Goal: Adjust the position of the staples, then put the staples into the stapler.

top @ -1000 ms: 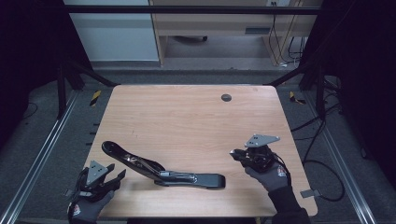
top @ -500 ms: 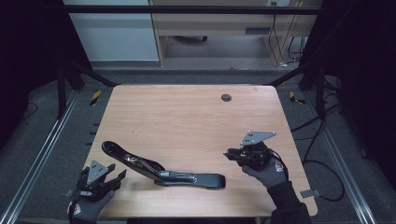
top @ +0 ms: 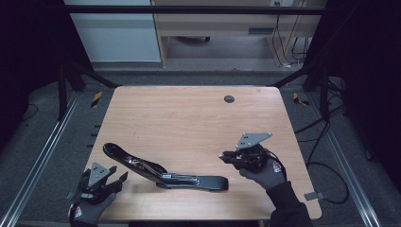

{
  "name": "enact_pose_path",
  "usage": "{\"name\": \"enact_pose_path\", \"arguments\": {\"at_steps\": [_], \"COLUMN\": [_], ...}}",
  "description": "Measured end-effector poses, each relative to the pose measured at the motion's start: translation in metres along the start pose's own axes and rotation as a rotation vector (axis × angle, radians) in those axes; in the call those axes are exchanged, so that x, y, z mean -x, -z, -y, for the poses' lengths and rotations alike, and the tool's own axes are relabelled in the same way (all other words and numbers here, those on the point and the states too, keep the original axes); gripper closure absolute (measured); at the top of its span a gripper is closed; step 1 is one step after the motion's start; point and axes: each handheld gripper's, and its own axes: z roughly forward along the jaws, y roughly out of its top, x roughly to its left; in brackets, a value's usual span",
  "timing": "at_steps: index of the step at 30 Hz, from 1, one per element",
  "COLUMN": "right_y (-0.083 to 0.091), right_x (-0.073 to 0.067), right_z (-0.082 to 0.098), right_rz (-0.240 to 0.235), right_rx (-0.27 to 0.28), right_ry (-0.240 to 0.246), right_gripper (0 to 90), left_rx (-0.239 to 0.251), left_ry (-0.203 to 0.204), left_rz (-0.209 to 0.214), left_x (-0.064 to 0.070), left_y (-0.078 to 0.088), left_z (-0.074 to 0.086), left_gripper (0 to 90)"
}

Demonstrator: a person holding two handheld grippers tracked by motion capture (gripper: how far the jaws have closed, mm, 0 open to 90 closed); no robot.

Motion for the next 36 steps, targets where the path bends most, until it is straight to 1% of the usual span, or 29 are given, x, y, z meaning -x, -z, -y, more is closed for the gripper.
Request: {"name": "enact_pose_path", "arguments": {"at_steps": [6,7,13,17,20,24,26,28,32,36], "right_y": [-0.007,-0.009,-0.014,-0.017,-0.018,-0.023,-0.027,-0.030,-0.037,-0.042], "right_x": [-0.003,-0.004,-0.010,-0.013,-0.014,-0.018,-0.019,-0.021,-0.023,-0.024], "right_z": [-0.002,-0.003,-0.006,-0.009,-0.012,-0.015,-0.016,-0.017,-0.019,-0.021], "right_rz": [-0.033,-0.039,-0.062,-0.075,-0.086,-0.106,-0.124,-0.141,-0.151,-0.164], "right_rx": [0.003,0.002,-0.001,0.012,0.027,0.028,0.032,0.034,0.021,0.021], "right_ry": [0.025,0.036,0.064,0.081,0.086,0.111,0.127,0.133,0.144,0.144], "right_gripper": [78.5,78.5,78.5,78.5,78.5,78.5,78.5,78.5,78.5,78.5], "left_rx": [-0.003,-0.003,-0.003,-0.004,-0.005,-0.005,-0.006,-0.008,-0.009,-0.009], "left_ry": [0.001,0.002,-0.001,0.005,0.005,0.002,0.000,-0.003,-0.003,-0.002], "left_rz": [0.003,0.004,0.002,0.002,0.002,0.000,-0.001,-0.003,-0.002,0.000], "left_x": [-0.001,-0.001,0.000,-0.001,0.000,0.000,0.000,0.000,0.000,0.000], "left_y": [-0.001,-0.001,0.000,-0.001,0.000,0.000,-0.001,-0.001,-0.001,-0.001], "left_z": [0.000,0.000,0.000,0.000,0.000,0.000,0.000,0.000,0.000,0.000], "left_gripper": [49.1,49.1,49.1,49.0,49.0,49.1,49.1,49.0,49.1,49.1]}}
